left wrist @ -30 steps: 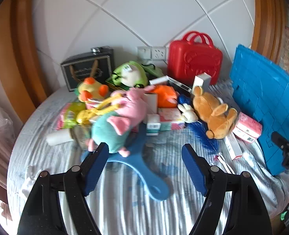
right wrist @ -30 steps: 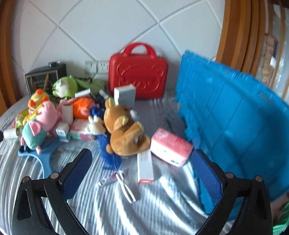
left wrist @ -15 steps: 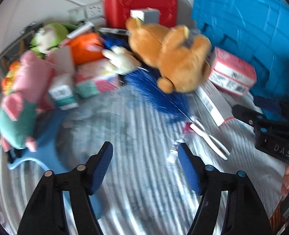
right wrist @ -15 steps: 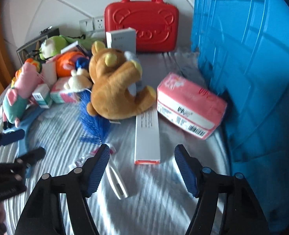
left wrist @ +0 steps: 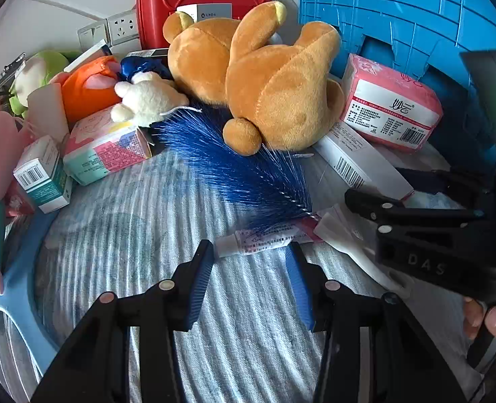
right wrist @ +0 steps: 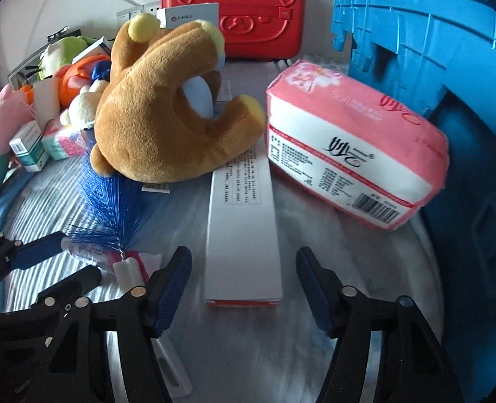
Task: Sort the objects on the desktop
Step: 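Grasp the pink-and-white toothpaste tube with left gripper while right grasps long white box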
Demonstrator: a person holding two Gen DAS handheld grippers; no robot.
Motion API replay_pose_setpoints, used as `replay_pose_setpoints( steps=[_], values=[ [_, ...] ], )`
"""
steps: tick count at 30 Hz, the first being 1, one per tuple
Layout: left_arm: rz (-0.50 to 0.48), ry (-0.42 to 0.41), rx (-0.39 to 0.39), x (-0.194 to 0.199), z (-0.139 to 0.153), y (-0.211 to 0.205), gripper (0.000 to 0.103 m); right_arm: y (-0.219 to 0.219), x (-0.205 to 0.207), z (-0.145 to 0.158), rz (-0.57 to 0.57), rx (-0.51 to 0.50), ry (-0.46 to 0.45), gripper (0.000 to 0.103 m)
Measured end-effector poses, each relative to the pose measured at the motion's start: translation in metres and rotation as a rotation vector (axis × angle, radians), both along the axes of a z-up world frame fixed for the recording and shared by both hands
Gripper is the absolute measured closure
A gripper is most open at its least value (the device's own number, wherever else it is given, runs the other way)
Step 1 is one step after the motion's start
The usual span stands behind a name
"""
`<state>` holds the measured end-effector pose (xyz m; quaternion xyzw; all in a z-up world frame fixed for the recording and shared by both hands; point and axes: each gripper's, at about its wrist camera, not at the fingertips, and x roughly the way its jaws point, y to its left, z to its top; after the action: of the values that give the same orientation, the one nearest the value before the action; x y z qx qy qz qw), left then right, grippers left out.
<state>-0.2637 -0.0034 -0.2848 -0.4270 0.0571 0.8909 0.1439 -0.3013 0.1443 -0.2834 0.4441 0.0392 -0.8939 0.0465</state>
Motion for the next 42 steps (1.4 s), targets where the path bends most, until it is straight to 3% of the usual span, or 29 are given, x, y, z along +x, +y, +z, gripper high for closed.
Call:
replay_pose_setpoints(
  steps=[6,7,8,9,12,16,20,23,25,27,33,39,42],
  values=[
    [0.003,0.002,-0.006,0.003,0.003,0.007,0.059,0.003,0.002,-0.003,-0.012,-0.017,0.020,0.041],
    [0.002,0.002,-0.003,0.003,0.003,0.008,0.064,0.004,0.002,-0.003,-0.018,-0.014,0.022,0.048],
    [0.004,0.005,-0.005,0.005,0.004,0.010,0.070,0.005,0.002,-0.003,-0.023,-0.013,0.026,0.061],
    [0.006,0.006,-0.002,0.006,0.005,0.010,0.080,0.006,0.004,-0.002,-0.028,-0.014,0.029,0.061],
    [0.035,-0.011,-0.003,0.011,0.008,0.011,0.093,0.004,0.012,-0.001,-0.036,-0.004,0.008,0.062],
    [0.110,-0.061,0.022,0.020,0.012,-0.005,0.094,0.007,0.040,0.001,-0.044,-0.007,-0.041,0.062],
    [0.106,-0.075,0.028,0.030,0.017,-0.007,0.094,0.008,0.061,0.003,-0.037,-0.003,-0.072,0.062],
    [0.088,-0.051,0.012,0.031,0.026,0.002,0.091,0.010,0.065,0.003,-0.036,-0.009,-0.073,0.060],
    [0.070,-0.036,-0.011,0.027,0.028,0.009,0.071,0.012,0.065,0.004,-0.040,-0.006,-0.072,0.055],
    [0.066,-0.037,-0.010,0.015,0.025,-0.005,0.058,0.013,0.064,0.005,-0.042,0.002,-0.066,0.049],
    [0.054,-0.038,0.048,0.010,0.016,-0.040,0.057,0.017,0.060,0.005,-0.045,0.000,-0.055,0.041],
    [-0.107,-0.042,-0.028,-0.013,0.006,0.005,0.057,0.026,0.054,0.006,-0.047,-0.010,-0.053,0.037],
    [-0.123,-0.020,-0.039,-0.019,-0.001,0.018,0.057,0.030,0.049,0.009,-0.042,-0.007,-0.047,0.034]
  ],
)
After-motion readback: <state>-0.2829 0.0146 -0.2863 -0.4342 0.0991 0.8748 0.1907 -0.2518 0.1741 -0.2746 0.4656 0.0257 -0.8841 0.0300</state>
